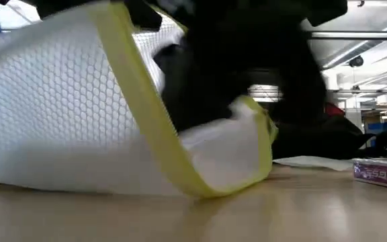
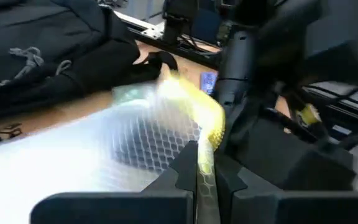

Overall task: Unpack backpack
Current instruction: Put the white medicine organizer into the yellow green zip bag

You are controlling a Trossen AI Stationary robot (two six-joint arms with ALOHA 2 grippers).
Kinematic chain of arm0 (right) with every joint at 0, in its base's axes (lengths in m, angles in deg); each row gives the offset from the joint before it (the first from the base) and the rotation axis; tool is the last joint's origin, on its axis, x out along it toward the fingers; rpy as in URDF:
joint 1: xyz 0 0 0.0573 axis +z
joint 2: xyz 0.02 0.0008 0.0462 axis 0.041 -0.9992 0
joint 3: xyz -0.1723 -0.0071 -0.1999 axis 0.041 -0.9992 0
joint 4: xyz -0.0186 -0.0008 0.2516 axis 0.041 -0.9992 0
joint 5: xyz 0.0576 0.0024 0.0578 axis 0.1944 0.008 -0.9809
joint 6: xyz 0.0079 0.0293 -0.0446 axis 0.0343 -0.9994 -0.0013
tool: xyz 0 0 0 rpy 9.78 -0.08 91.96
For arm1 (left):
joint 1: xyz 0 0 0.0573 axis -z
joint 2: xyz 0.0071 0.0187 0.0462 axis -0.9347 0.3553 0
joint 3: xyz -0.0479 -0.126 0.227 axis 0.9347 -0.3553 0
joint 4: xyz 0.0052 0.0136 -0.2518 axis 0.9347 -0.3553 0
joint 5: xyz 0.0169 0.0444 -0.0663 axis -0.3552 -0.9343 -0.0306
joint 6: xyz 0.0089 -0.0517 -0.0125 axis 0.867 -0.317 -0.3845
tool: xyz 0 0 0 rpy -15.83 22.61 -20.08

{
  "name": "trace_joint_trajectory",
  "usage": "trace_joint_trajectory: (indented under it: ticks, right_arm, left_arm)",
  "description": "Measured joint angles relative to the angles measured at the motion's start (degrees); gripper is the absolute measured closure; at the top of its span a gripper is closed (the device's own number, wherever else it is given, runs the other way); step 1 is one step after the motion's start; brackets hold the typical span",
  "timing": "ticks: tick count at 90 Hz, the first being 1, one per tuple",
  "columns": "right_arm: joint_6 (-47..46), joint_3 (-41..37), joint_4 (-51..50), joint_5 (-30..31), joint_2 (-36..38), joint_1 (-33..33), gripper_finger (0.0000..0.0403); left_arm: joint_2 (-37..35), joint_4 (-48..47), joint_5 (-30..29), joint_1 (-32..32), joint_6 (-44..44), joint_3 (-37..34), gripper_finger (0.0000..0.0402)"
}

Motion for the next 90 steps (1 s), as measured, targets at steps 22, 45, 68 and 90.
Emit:
trace_joint_trajectory:
  ticks: [22, 45, 68, 90]
  right_arm:
    - [-2.02, 1.42, -14.93, 2.90, 6.41, 1.36, 0.0403]
    - [-21.30, -2.60, -39.61, -7.60, 16.94, 6.88, 0.0395]
    - [-37.24, -9.97, -41.82, -7.12, 20.33, 12.88, 0.0265]
    - [-36.09, -10.67, -37.52, -8.52, 19.74, 13.27, 0.0133]
  left_arm:
    - [0.36, 0.30, 1.07, 0.01, -0.04, 0.66, 0.0402]
    - [0.43, -0.14, -0.19, 0.01, 1.71, 0.54, 0.0402]
    - [0.74, -0.16, -1.57, -0.13, 1.05, 0.55, 0.0401]
    - [0.35, 1.29, -4.04, -1.79, -0.46, 0.59, 0.0401]
